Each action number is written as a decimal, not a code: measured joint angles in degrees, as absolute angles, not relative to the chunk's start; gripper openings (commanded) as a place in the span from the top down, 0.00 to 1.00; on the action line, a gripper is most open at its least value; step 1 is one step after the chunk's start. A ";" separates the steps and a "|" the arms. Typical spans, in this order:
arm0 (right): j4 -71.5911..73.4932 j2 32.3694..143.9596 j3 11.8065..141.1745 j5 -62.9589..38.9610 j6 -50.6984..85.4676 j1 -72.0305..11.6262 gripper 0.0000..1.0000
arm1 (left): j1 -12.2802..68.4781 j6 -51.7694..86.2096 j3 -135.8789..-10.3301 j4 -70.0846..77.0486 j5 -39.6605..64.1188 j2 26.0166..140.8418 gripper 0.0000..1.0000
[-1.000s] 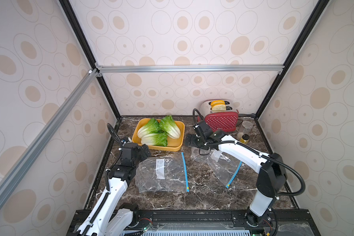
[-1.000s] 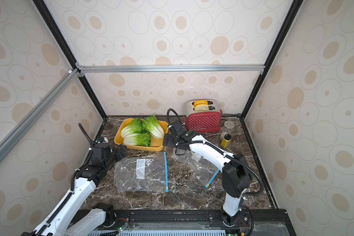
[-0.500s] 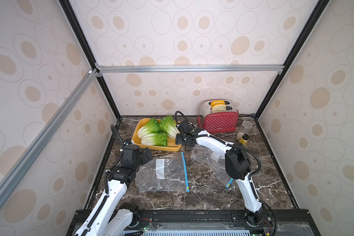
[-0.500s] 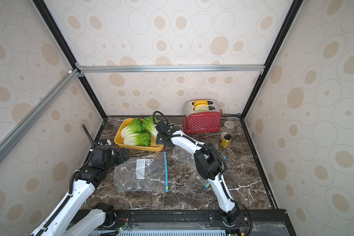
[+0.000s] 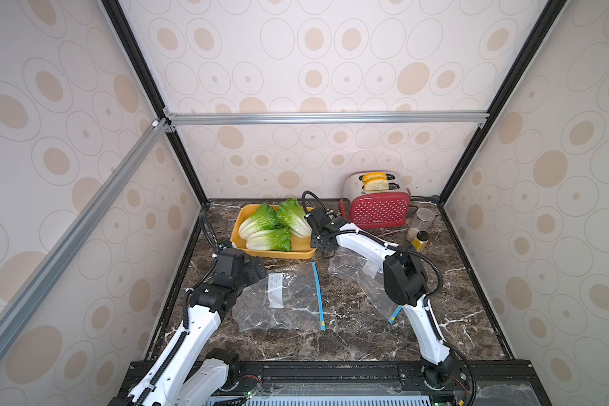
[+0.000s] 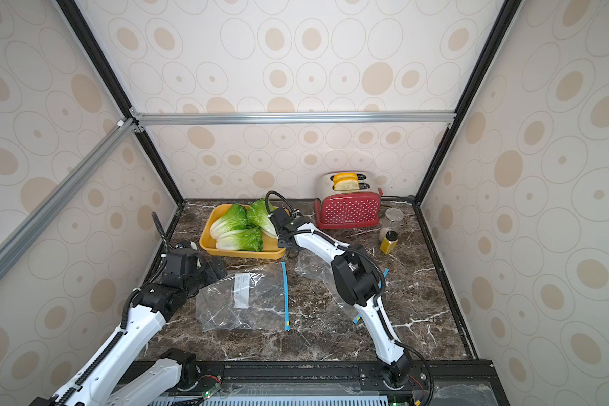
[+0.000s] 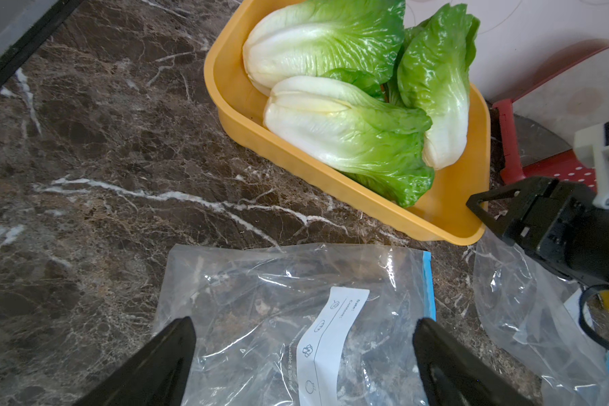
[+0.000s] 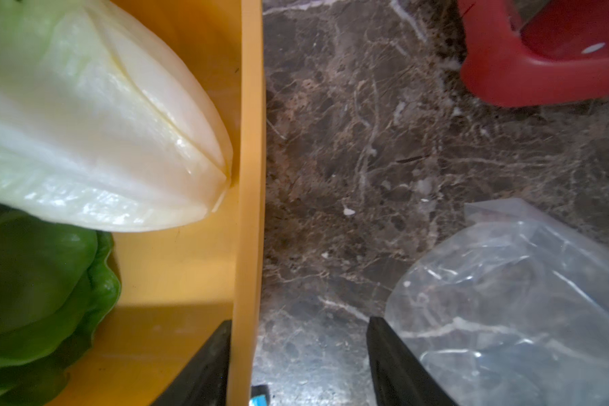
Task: Put the chinese cabbages into a zipper bag and zip it
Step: Move the basket to the center of the board, then pick up the zipper food storage bag at the center of the board.
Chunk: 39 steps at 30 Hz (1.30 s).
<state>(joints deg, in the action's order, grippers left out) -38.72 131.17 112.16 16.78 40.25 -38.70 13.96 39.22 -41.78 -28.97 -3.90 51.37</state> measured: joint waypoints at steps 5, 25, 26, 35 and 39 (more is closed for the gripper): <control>-38.89 127.92 107.35 17.17 39.03 -35.20 0.39 | 14.79 39.29 -42.70 -31.70 -5.28 50.89 0.01; -30.81 88.36 70.61 -2.37 42.19 -46.06 0.14 | 14.85 41.43 -41.08 -37.76 -9.13 57.43 0.01; -29.87 88.55 68.55 -3.42 42.92 -47.35 0.13 | 14.85 41.58 -40.49 -37.04 -8.88 57.98 0.01; -21.47 96.36 62.33 -11.22 46.85 -49.76 0.13 | 14.85 42.22 -38.13 -31.57 -7.07 63.42 0.01; -18.92 99.53 62.33 -12.84 47.35 -49.71 0.13 | 14.85 42.22 -37.56 -30.15 -6.92 64.79 0.01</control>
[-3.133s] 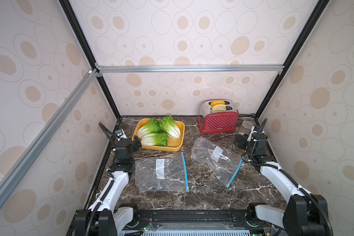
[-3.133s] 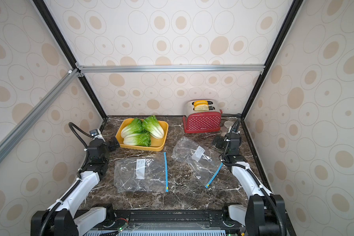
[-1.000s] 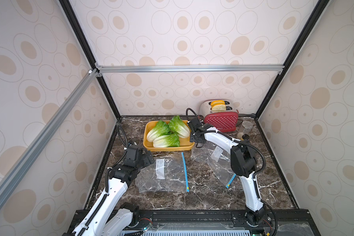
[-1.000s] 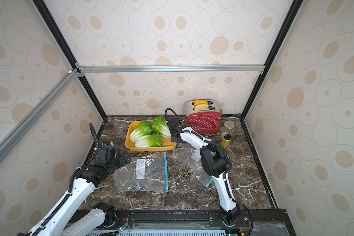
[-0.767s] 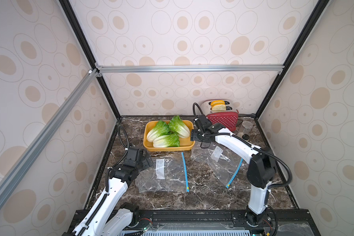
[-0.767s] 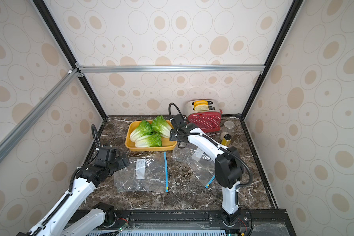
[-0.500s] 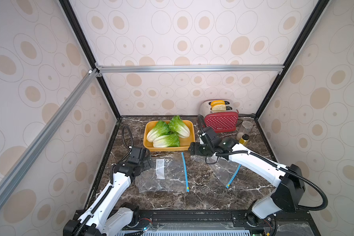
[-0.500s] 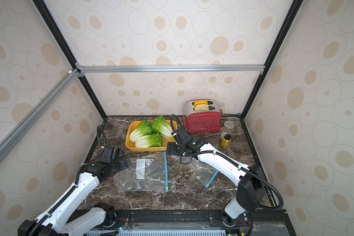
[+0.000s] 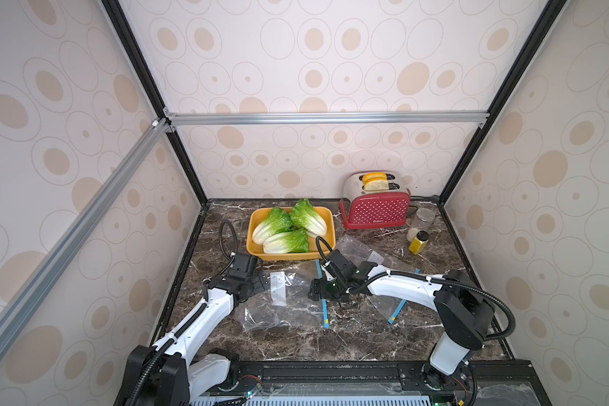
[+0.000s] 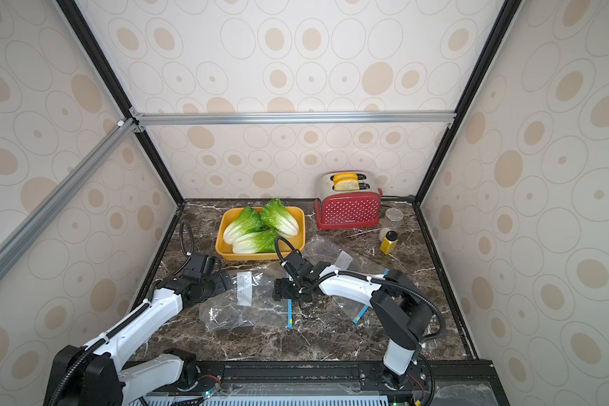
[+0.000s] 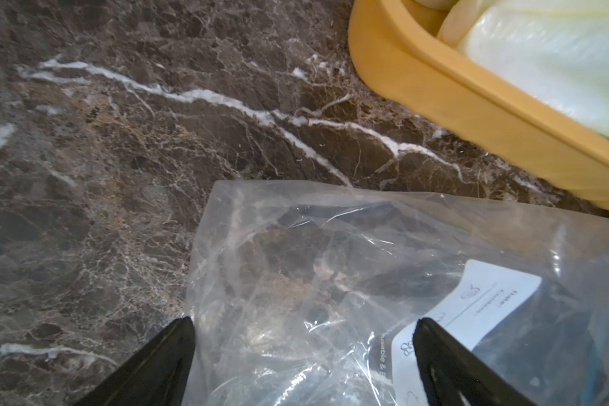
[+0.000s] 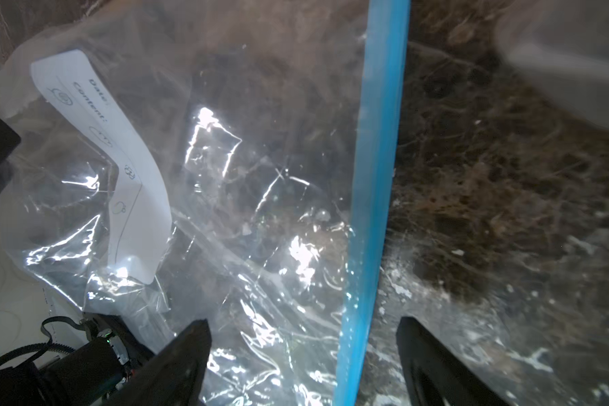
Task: Put the chinese cabbages into a zipper bag and zip it
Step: Pick up the zipper food storage bag at the center of the board.
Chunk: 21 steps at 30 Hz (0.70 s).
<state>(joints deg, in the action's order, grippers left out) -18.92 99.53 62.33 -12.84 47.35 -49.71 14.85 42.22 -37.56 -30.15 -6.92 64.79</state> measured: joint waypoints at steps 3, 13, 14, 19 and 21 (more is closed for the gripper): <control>-17.10 100.38 61.30 -13.91 47.94 -49.19 0.14 | 14.85 42.22 -36.93 -29.39 -7.05 65.67 0.01; -9.06 99.24 58.37 -19.99 48.75 -48.77 0.32 | 14.85 42.22 -34.06 -26.61 -6.94 68.51 0.01; -8.67 98.52 57.98 -20.45 48.60 -48.77 0.35 | 14.85 42.22 -33.91 -26.55 -6.92 68.64 0.01; -6.33 92.23 56.71 -22.20 47.16 -48.77 0.59 | 14.85 42.22 -33.82 -26.11 -6.59 68.86 0.01; -5.26 90.00 56.71 -22.31 46.54 -48.80 0.68 | 14.85 42.22 -33.82 -26.11 -6.26 68.84 0.01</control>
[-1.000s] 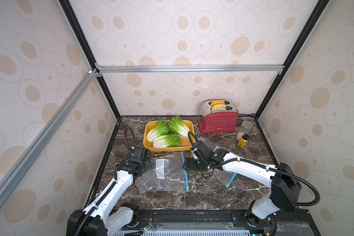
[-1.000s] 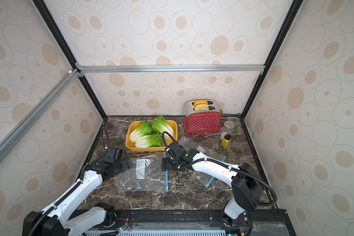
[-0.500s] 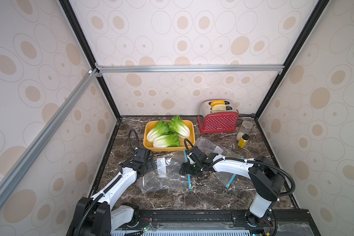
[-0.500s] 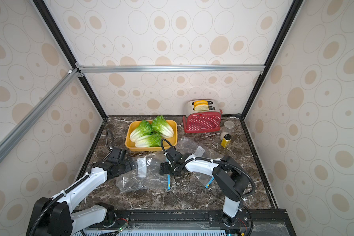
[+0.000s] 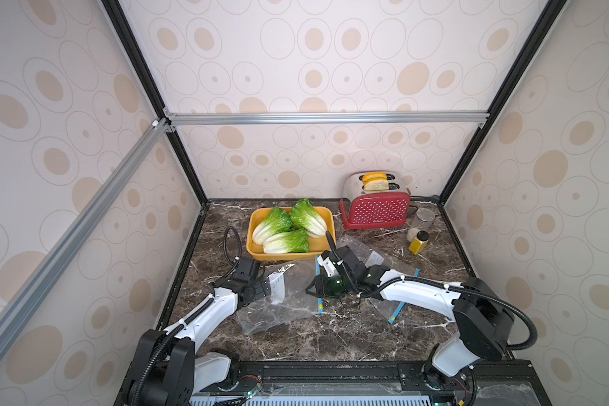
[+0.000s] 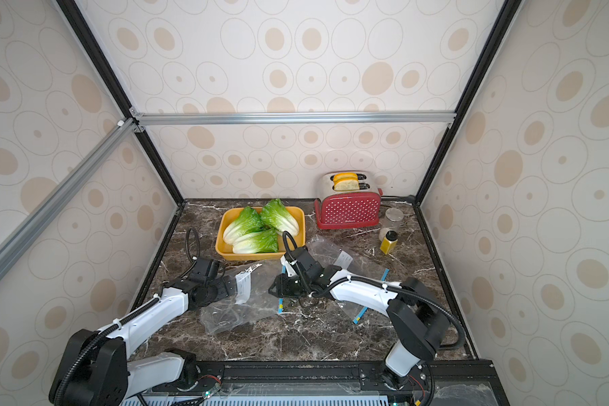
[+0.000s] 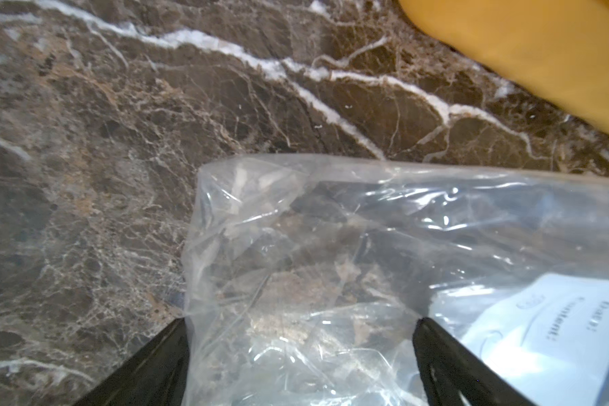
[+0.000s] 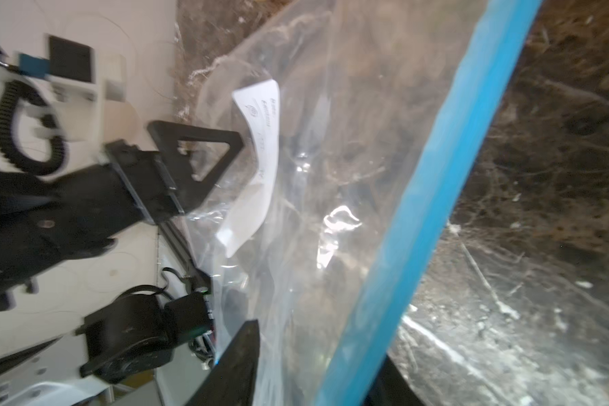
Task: Put the chinese cabbages into a zipper bag and zip it
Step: Pick up the zipper food storage bag at the center of the board.
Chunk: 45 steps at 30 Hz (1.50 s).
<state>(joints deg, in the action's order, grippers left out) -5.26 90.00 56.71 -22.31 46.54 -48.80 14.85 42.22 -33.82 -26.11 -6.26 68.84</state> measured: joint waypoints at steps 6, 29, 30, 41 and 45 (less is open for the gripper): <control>-4.47 87.31 56.66 -21.69 44.99 -48.80 0.90 | 14.85 42.26 -33.98 -25.89 -4.62 67.42 0.01; -7.75 85.23 56.66 -12.19 33.39 -52.66 0.98 | 22.33 44.53 -52.77 -37.85 6.20 56.40 0.05; -7.75 85.23 56.66 -11.81 32.93 -52.82 0.98 | 23.35 44.88 -53.41 -37.71 6.20 57.01 0.06; -5.93 85.23 56.66 -11.35 30.11 -53.74 0.98 | 30.06 47.33 -56.01 -33.08 6.90 64.03 0.18; -4.99 85.19 56.66 -11.38 29.89 -53.87 0.98 | 31.90 47.59 -57.32 -30.65 7.44 67.72 0.19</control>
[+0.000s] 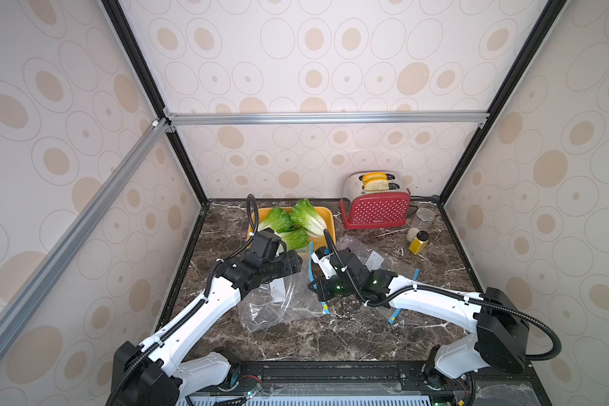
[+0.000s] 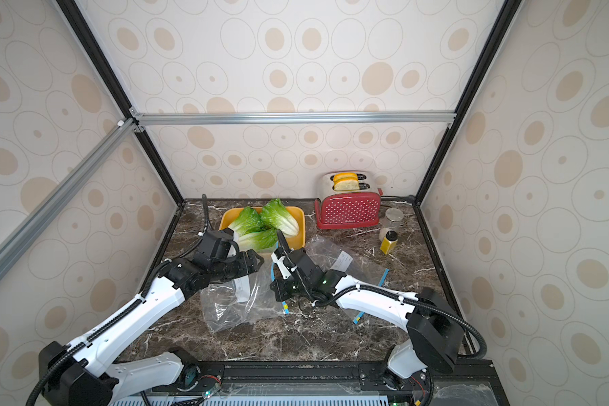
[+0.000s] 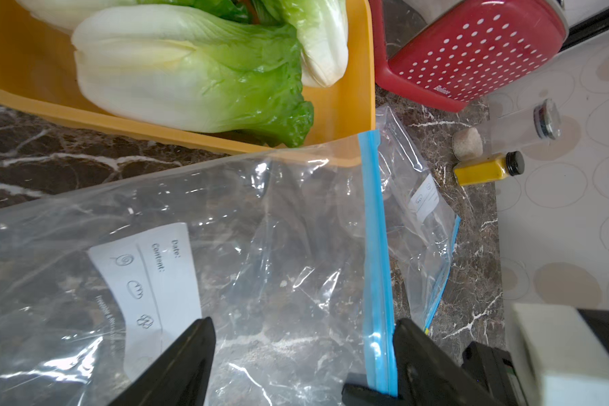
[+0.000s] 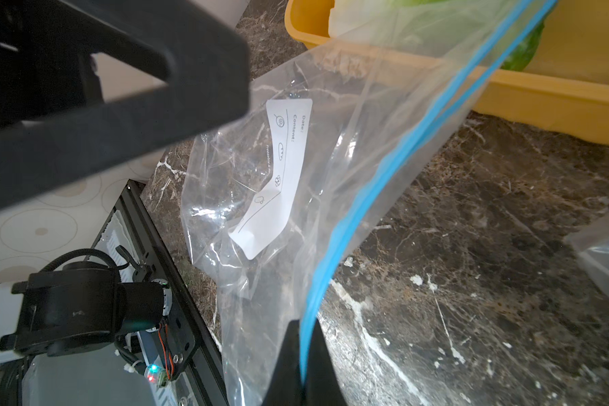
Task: Put the chinese cabbages into a zipper bag and zip it
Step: Pick up the zipper food storage bag at the center of the board.
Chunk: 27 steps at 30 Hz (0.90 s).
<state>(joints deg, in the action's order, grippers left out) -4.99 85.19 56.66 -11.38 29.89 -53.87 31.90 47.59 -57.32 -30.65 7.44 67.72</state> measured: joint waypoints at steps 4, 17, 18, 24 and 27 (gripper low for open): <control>-4.34 84.75 56.40 -11.46 29.93 -53.95 0.98 | 34.20 47.62 -58.11 -27.92 7.79 70.65 0.22; -3.49 84.09 56.36 -11.29 30.15 -54.00 0.98 | 34.81 47.51 -58.33 -25.63 8.60 73.14 0.56; -3.51 84.09 56.36 -11.07 30.15 -54.00 0.98 | 34.79 47.53 -58.30 -25.54 8.60 72.97 0.58; -3.64 84.09 56.36 -10.35 30.22 -54.00 0.98 | 34.79 47.22 -58.30 -25.34 8.12 72.75 0.65; -3.75 84.09 56.36 -10.15 30.26 -54.00 0.98 | 34.81 47.13 -58.30 -25.34 8.08 72.75 0.71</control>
<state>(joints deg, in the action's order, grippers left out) -3.75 84.09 56.36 -10.15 30.26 -54.00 34.81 47.13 -58.30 -25.34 8.08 72.75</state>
